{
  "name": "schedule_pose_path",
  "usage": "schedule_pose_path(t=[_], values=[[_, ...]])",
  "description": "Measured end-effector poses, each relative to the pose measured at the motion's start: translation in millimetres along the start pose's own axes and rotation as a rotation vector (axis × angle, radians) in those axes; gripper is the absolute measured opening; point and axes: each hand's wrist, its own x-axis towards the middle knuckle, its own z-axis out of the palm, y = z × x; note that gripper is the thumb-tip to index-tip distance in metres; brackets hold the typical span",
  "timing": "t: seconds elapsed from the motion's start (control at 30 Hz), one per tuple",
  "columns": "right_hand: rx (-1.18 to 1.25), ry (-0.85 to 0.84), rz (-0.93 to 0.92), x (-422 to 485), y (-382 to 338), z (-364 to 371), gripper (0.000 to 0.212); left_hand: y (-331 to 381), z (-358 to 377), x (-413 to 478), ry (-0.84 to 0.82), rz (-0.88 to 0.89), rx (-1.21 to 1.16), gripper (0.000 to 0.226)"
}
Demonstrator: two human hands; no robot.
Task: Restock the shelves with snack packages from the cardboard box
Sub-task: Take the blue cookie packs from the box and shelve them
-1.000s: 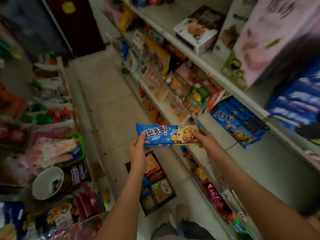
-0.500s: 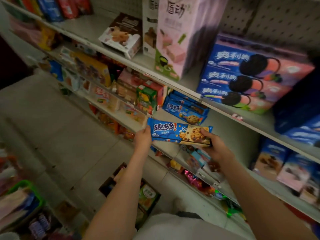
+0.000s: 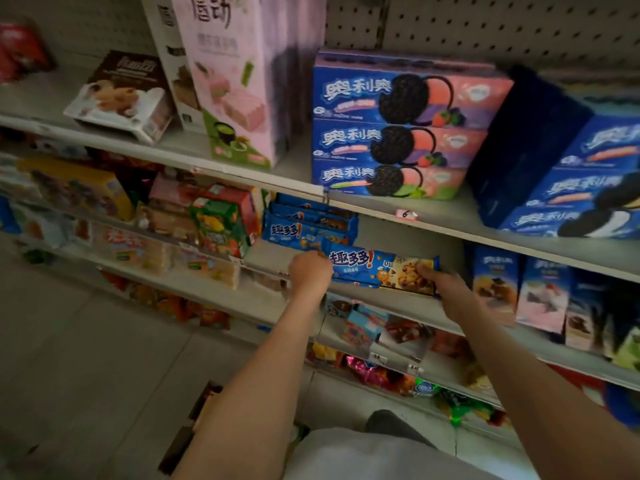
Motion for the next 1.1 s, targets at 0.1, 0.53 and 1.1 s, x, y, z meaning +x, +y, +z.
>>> schedule_pose_path(t=[0.1, 0.53, 1.1], values=[[0.021, 0.065, -0.093, 25, 2, -3, 0.017, 24, 23, 18, -0.081, 0.082, -0.02, 0.028], [0.205, 0.452, -0.32, 149, 15, -17, 0.046, 88, 142, 88, 0.035, 0.386, -0.265, 0.041], [-0.159, 0.507, -0.461, 203, 22, -10, 0.079, 101, 158, 113, -0.15, 0.313, -0.262, 0.075]])
